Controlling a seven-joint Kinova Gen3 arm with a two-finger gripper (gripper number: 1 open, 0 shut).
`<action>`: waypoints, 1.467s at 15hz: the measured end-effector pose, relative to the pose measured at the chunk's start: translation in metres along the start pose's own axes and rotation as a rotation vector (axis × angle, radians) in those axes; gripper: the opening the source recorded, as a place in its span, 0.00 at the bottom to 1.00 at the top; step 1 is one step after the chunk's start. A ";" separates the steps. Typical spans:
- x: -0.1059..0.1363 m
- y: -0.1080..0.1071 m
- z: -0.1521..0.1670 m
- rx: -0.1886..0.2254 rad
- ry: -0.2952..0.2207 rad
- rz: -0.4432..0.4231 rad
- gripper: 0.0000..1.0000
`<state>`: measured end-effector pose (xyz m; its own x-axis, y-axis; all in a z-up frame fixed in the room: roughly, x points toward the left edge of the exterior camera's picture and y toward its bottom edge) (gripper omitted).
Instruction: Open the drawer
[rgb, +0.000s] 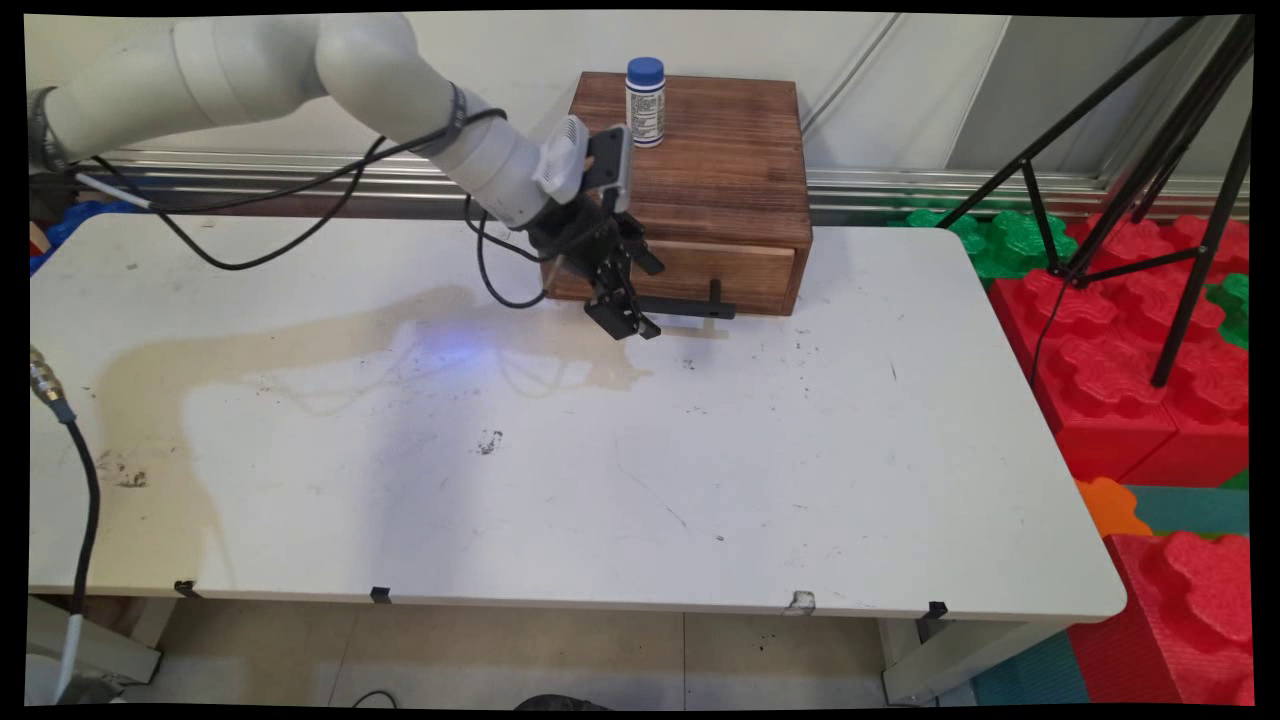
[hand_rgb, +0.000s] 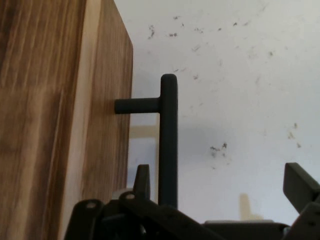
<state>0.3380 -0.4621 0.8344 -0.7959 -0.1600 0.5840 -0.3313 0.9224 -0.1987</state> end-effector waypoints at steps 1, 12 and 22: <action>0.000 -0.001 0.004 0.000 -0.007 0.011 1.00; -0.001 0.000 0.038 -0.012 -0.075 0.101 1.00; 0.003 0.014 0.044 -0.025 -0.085 0.118 1.00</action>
<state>0.3086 -0.4649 0.7981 -0.8689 -0.0778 0.4888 -0.2205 0.9450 -0.2417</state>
